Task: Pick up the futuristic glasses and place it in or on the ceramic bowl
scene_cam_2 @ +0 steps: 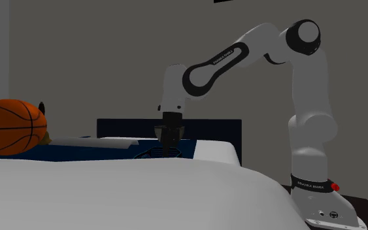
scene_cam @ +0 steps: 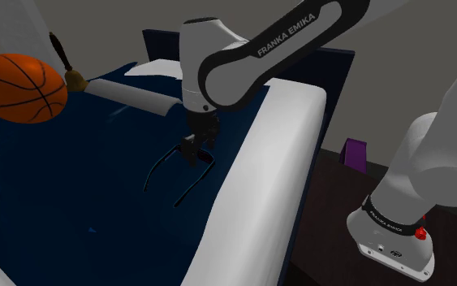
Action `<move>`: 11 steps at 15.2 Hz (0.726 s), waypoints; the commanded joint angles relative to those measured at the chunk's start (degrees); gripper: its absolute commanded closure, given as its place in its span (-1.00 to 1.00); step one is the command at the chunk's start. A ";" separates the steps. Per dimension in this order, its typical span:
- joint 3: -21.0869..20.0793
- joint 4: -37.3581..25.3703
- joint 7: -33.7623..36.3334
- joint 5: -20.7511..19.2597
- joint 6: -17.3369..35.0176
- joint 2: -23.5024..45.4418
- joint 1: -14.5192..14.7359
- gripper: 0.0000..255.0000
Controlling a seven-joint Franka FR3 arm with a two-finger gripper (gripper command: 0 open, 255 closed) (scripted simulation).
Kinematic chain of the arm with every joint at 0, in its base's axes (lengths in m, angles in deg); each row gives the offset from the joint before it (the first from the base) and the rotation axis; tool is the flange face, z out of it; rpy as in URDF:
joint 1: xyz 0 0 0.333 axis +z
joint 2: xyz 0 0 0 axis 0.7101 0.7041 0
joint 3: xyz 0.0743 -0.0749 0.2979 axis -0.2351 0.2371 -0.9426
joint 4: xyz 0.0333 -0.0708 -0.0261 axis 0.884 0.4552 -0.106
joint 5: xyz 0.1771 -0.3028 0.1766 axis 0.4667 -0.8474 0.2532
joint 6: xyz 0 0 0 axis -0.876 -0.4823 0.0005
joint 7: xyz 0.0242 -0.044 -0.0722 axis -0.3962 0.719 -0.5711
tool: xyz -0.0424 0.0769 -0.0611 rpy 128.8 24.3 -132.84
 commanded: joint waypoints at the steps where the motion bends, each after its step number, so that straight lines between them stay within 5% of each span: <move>1: -0.01 0.03 0.01 -0.01 0.07 0.02 0.01 -1.00; 4: -0.01 0.03 0.01 -0.01 0.06 0.02 0.01 -1.00; 5: -0.01 0.03 0.01 -0.01 0.06 0.02 0.01 1.00; 11: -0.01 0.03 0.01 -0.01 0.06 0.02 0.01 1.00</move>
